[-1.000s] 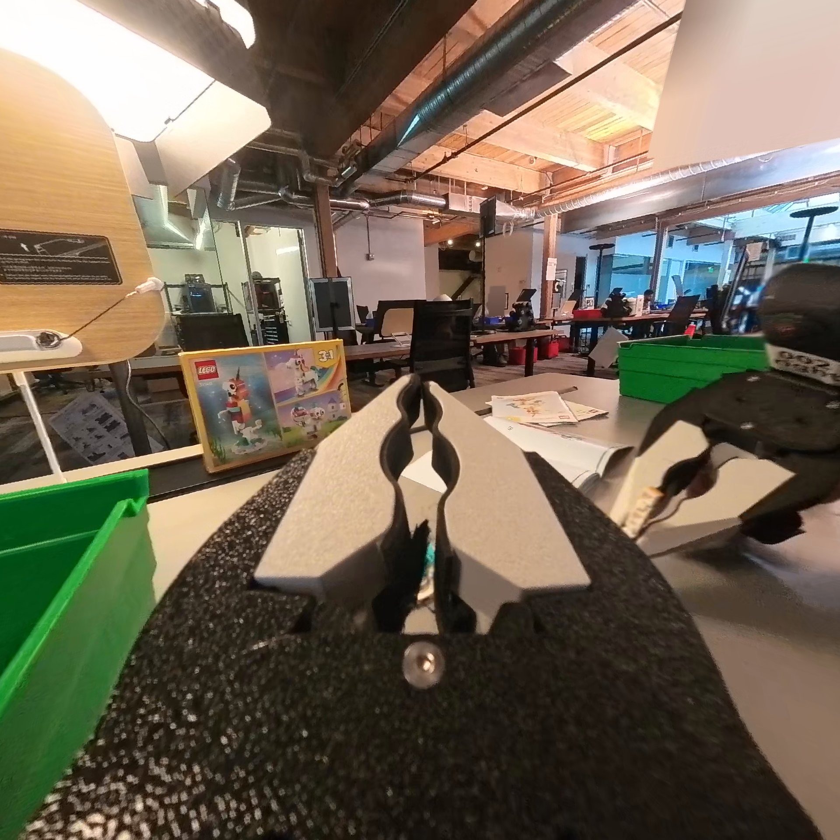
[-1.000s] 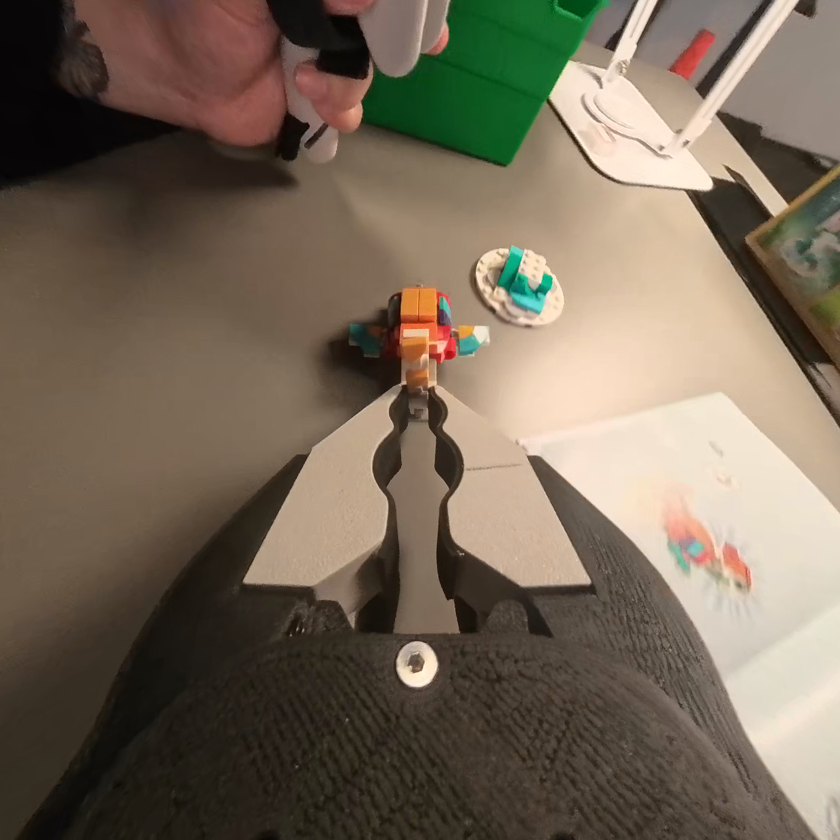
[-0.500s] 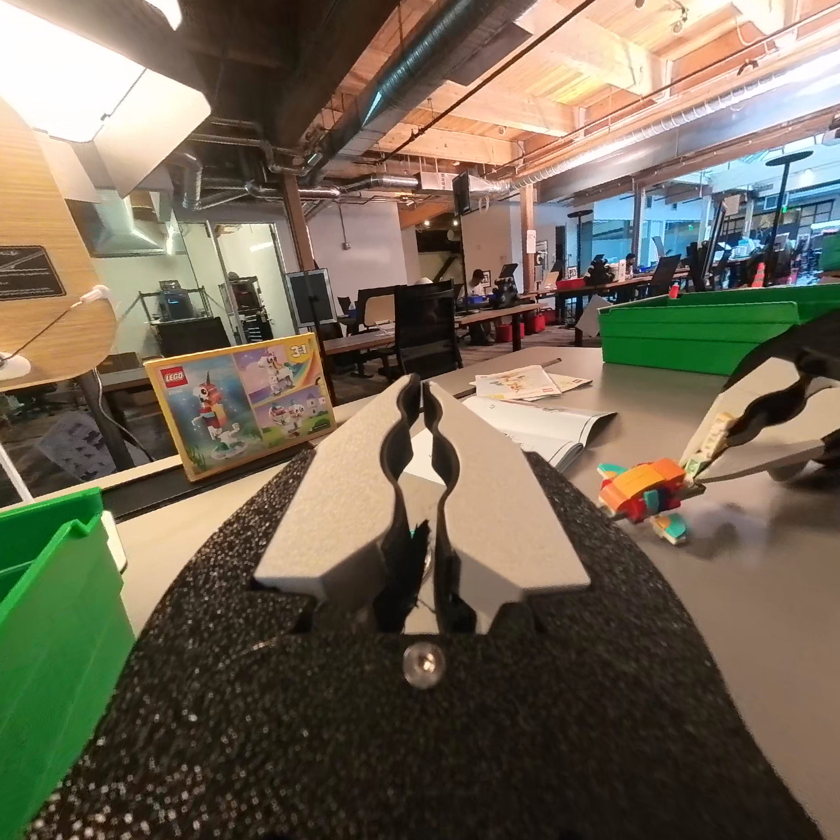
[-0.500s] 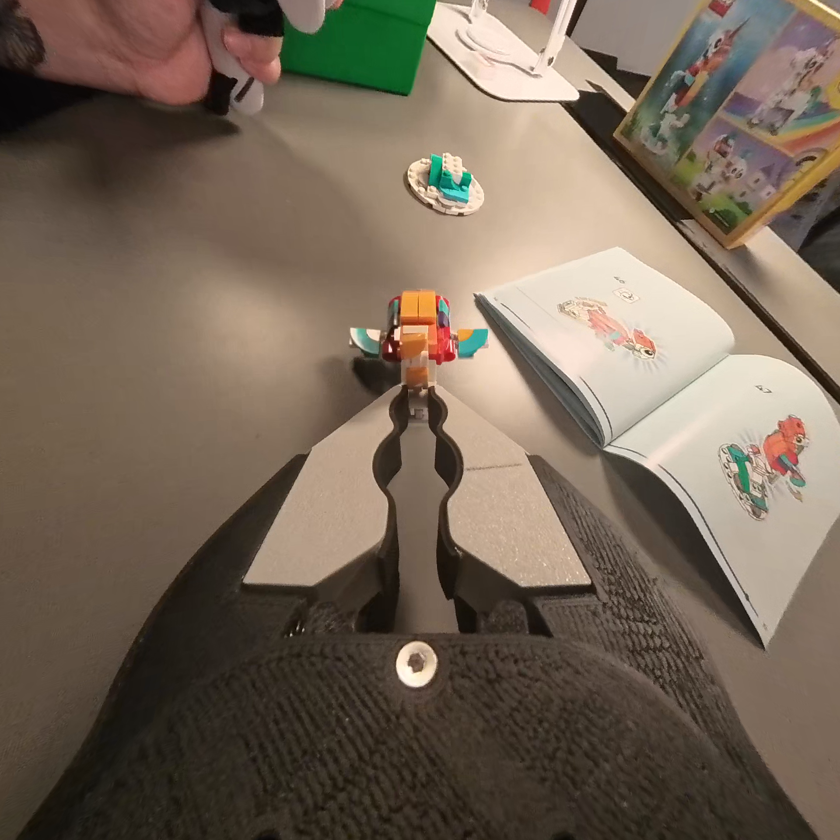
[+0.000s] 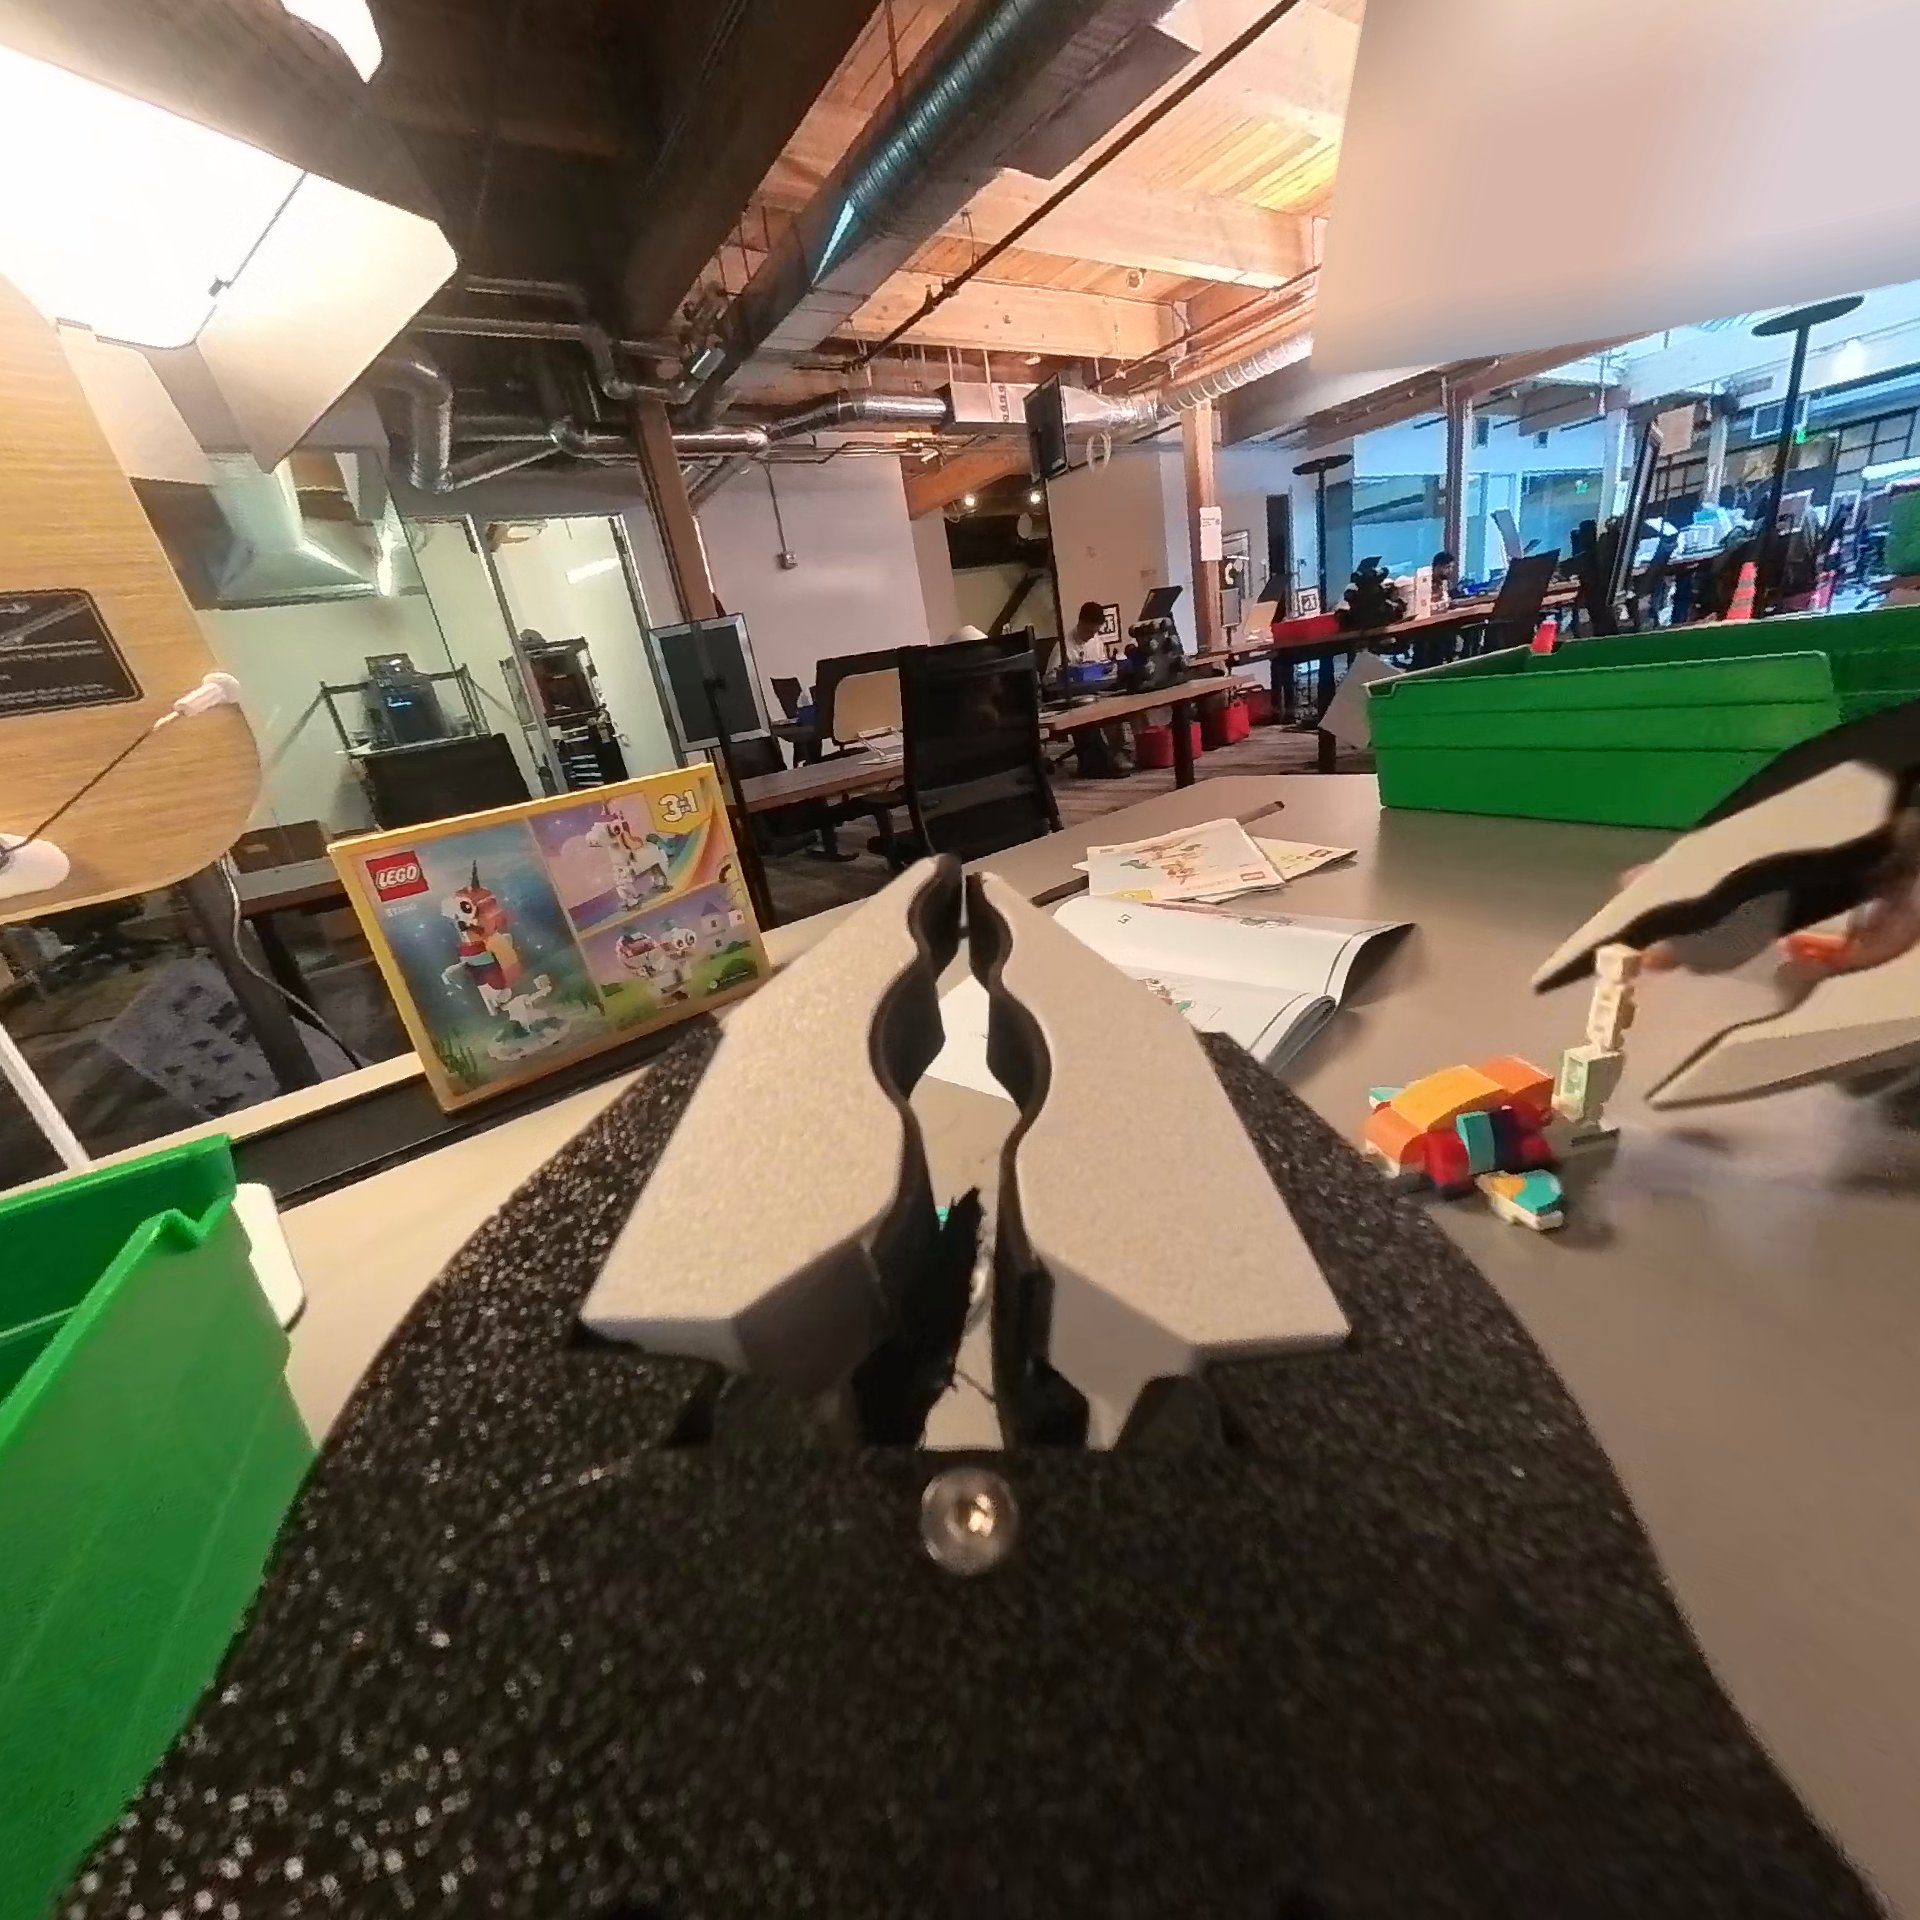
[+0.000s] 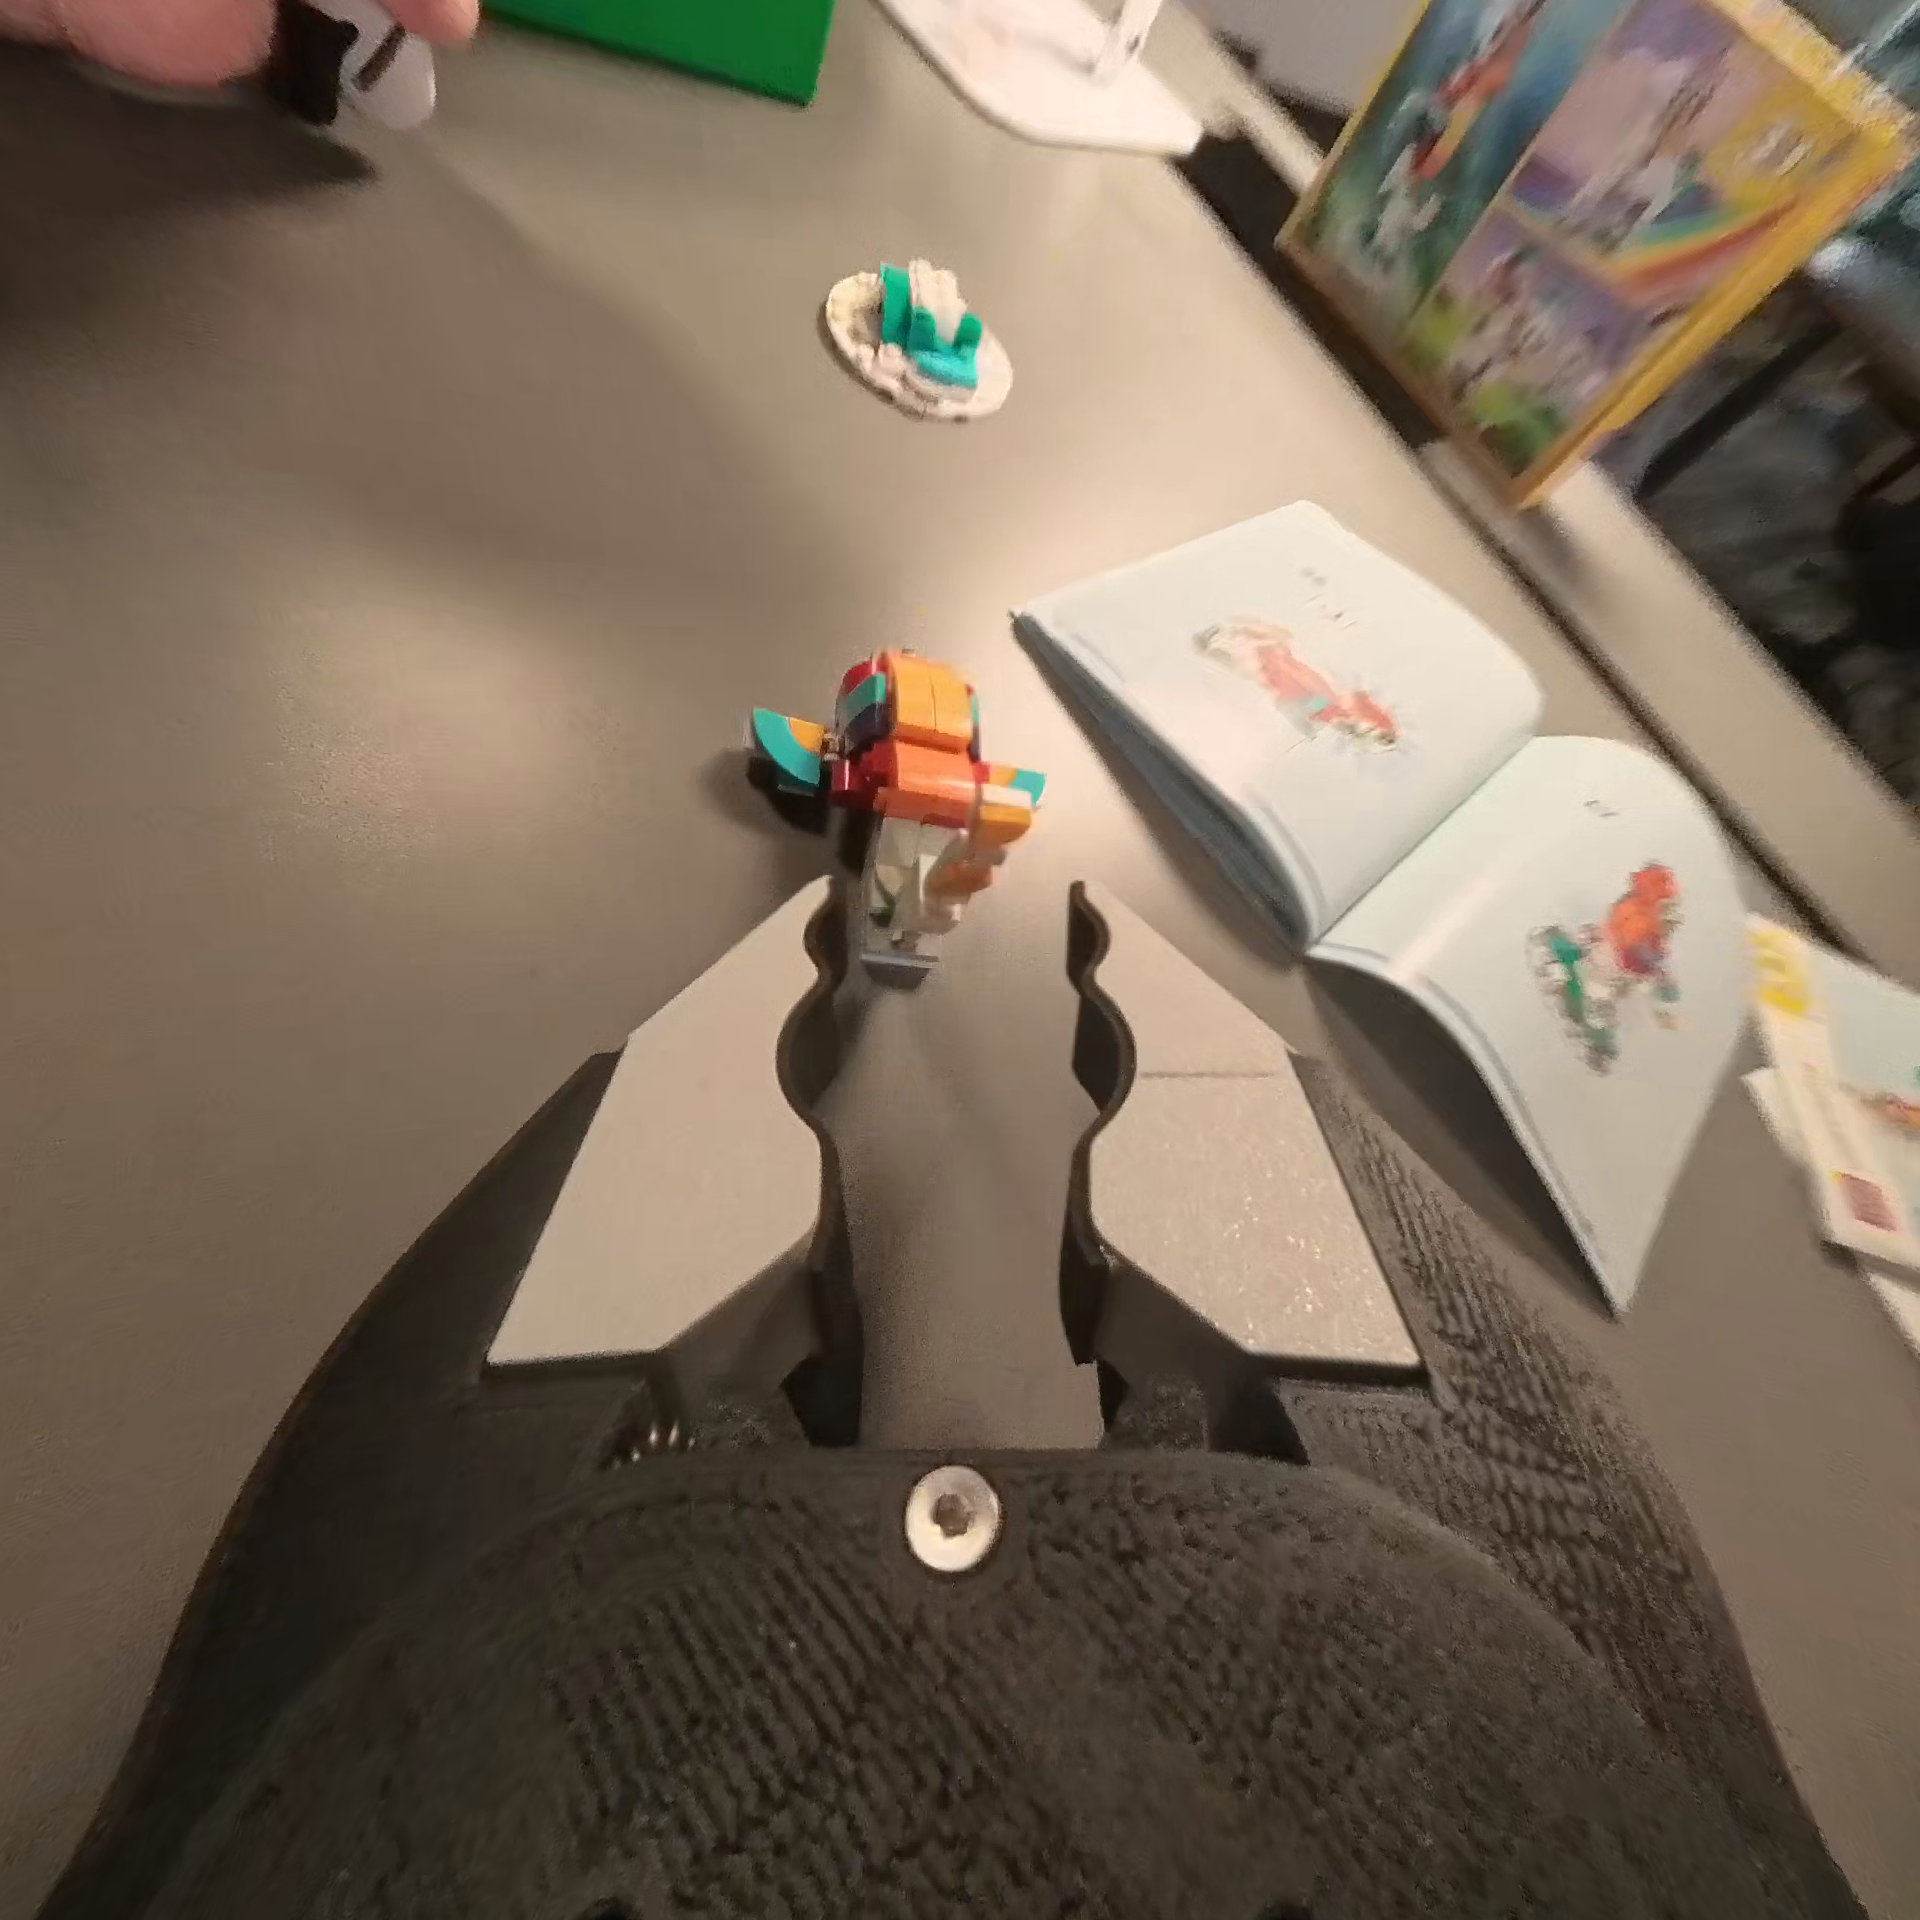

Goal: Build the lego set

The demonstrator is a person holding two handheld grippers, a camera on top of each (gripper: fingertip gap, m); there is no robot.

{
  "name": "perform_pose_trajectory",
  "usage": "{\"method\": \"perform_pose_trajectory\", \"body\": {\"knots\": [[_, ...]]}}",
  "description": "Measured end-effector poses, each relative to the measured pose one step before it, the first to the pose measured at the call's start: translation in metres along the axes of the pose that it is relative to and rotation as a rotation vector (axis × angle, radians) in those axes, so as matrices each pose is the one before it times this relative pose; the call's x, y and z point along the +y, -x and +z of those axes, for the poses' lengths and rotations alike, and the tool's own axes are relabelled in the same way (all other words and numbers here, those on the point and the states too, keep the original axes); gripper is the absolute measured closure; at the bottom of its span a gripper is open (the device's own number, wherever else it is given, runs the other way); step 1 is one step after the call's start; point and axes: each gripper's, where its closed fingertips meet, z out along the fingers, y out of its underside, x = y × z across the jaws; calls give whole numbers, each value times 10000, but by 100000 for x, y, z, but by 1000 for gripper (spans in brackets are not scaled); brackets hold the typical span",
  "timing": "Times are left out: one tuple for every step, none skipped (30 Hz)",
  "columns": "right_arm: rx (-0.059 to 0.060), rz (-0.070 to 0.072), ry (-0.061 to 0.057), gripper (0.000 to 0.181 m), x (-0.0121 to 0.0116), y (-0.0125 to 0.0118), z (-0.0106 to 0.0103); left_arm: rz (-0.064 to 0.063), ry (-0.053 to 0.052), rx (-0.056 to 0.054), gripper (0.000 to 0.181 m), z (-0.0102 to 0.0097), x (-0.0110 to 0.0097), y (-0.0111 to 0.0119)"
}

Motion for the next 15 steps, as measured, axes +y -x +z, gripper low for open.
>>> {"method": "perform_pose_trajectory", "body": {"knots": [[471, -268, -471, 138, -499, -172, -751, 43, -3, -31, 181, -10, -21, 52], [617, -99, -453, 138, -423, -502, -942, 1, -15, -11, 181, -20, -37, 32], [878, 128, -331, 141, -176, -1090, -1098, -44, -12, 5, 181, -12, -38, -10], [1071, 190, -293, 145, -48, -1588, -1208, -92, -9, 6, 181, -9, -29, -22], [1035, 143, -237, 149, 55, -1784, -1220, -112, -28, 34, 181, -13, -55, -100], [857, 122, -42, 152, 239, -1794, -1068, -72, -33, 53, 181, -1, -65, -138], [626, 115, 132, 152, 393, -1657, -851, 9, -3, 45, 181, 20, 6, -157], [366, 110, 245, 152, 560, -1374, -654, 79, 39, 44, 181, 34, 75, -179], [97, 156, 355, 151, 788, -1016, -460, 108, 45, 41, 181, 42, 84, -161], [-152, 291, 425, 149, 952, -569, -261, 97, 19, 35, 181, 10, 25, -140], [-290, 435, 487, 145, 1070, -256, -84, 71, -13, 34, 181, 11, -41, -130], [-277, 457, 568, 143, 1193, -131, 56, 53, -16, 33, 181, 0, -55, -111], [-175, 306, 575, 139, 1043, -114, 81, 55, 1, 21, 181, 10, -4, -81], [-101, 109, 431, 135, 694, -41, 21, 66, 24, 9, 181, 10, 43, -54], [-124, 31, 306, 135, 490, 95, -29, 68, 31, 5, 181, 0, 55, -29]]}}
